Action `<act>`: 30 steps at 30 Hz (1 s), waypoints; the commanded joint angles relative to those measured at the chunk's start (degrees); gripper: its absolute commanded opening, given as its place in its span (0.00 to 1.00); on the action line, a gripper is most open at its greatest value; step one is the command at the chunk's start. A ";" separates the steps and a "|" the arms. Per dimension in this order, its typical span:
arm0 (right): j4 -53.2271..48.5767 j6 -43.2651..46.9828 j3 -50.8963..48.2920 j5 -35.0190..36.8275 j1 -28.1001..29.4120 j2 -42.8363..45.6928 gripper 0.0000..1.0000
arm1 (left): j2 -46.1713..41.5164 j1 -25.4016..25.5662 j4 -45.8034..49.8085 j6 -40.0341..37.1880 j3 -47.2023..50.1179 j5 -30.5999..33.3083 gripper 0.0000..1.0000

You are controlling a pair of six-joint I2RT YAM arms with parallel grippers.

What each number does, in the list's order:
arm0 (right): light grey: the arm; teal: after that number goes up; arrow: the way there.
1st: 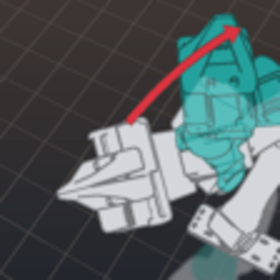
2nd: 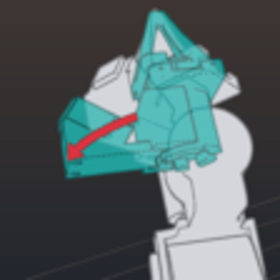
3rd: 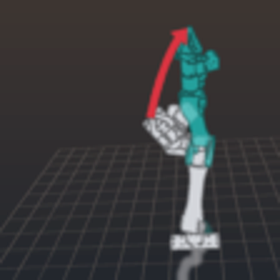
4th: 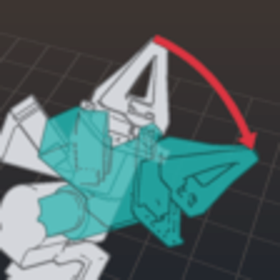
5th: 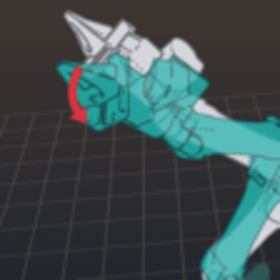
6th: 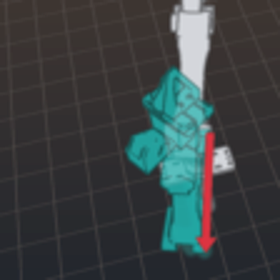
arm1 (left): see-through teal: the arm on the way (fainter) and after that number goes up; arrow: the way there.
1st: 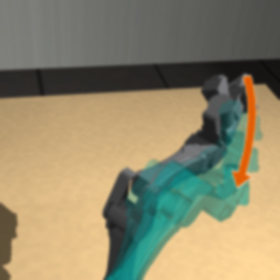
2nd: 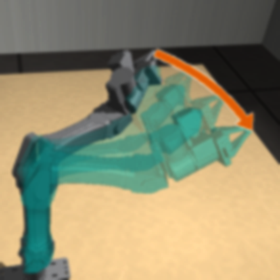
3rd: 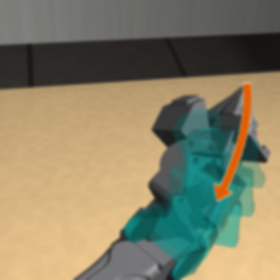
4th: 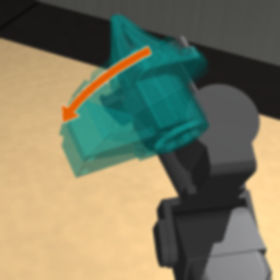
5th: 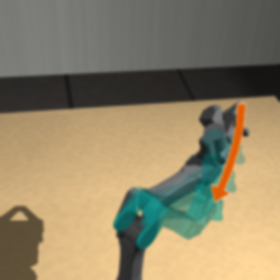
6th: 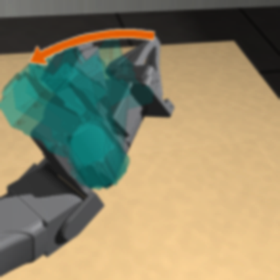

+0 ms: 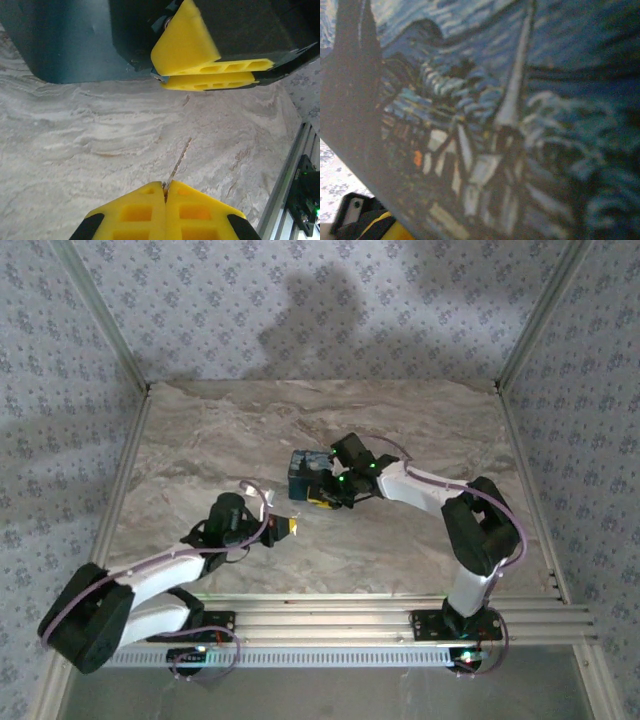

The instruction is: Unlock the padlock with the key

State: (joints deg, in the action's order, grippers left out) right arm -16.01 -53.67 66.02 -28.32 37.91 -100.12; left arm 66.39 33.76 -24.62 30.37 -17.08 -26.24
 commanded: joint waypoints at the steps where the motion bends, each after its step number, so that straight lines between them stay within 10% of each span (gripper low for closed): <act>1: 0.89 -2.70 0.55 -3.15 -0.72 3.39 0.00 | 4.28 -0.10 -10.04 -1.32 -1.38 -3.02 0.00; 30: 2.72 -4.59 -3.48 -2.45 -2.19 6.25 0.00 | 18.04 1.30 -18.09 -0.40 -7.25 0.42 0.00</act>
State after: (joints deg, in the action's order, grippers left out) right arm -15.07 -57.71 62.92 -29.63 35.97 -95.61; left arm 83.48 34.41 -41.43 30.89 -22.68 -26.09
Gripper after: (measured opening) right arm 0.202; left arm 0.059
